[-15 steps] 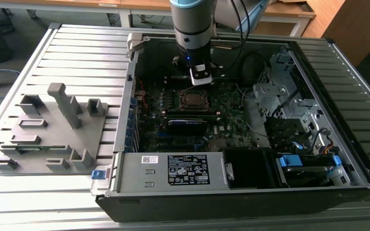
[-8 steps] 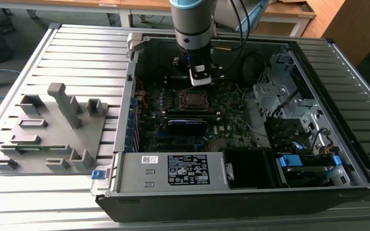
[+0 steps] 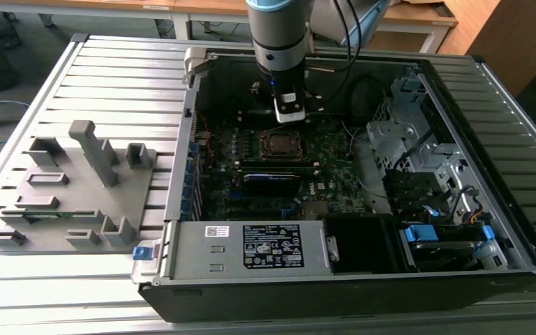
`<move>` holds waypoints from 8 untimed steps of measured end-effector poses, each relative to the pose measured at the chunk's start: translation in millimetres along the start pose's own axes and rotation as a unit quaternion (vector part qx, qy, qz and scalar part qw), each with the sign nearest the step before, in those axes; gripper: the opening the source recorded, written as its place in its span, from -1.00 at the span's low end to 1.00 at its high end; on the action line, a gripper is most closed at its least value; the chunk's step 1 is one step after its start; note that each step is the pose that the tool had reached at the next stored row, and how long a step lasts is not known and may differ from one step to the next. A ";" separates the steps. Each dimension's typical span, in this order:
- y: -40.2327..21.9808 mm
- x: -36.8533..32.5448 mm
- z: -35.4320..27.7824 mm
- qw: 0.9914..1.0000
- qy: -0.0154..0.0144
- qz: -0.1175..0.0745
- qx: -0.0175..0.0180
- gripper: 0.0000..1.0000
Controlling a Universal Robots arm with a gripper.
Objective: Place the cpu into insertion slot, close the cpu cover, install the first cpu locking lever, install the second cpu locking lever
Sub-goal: 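Install the first cpu locking lever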
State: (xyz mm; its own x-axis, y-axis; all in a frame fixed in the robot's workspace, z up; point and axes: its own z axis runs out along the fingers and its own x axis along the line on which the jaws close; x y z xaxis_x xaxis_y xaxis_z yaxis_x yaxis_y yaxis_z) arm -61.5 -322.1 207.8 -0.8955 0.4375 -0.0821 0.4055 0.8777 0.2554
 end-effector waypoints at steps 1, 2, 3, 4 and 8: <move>-0.1 0.0 0.5 1.000 0.000 0.001 0.000 -0.79; -0.2 0.0 1.0 1.000 -0.001 0.002 0.000 -0.79; -0.3 0.1 1.2 1.000 -0.001 0.003 0.001 -0.79; -0.3 0.1 1.2 1.000 -0.001 0.003 0.001 -0.79; -0.4 0.2 1.7 1.000 -0.003 0.002 0.001 -0.79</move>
State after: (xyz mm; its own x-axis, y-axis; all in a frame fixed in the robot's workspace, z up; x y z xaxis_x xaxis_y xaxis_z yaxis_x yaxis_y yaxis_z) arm -61.5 -322.0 206.1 -0.8925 0.4428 -0.0861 0.4100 0.8759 0.2542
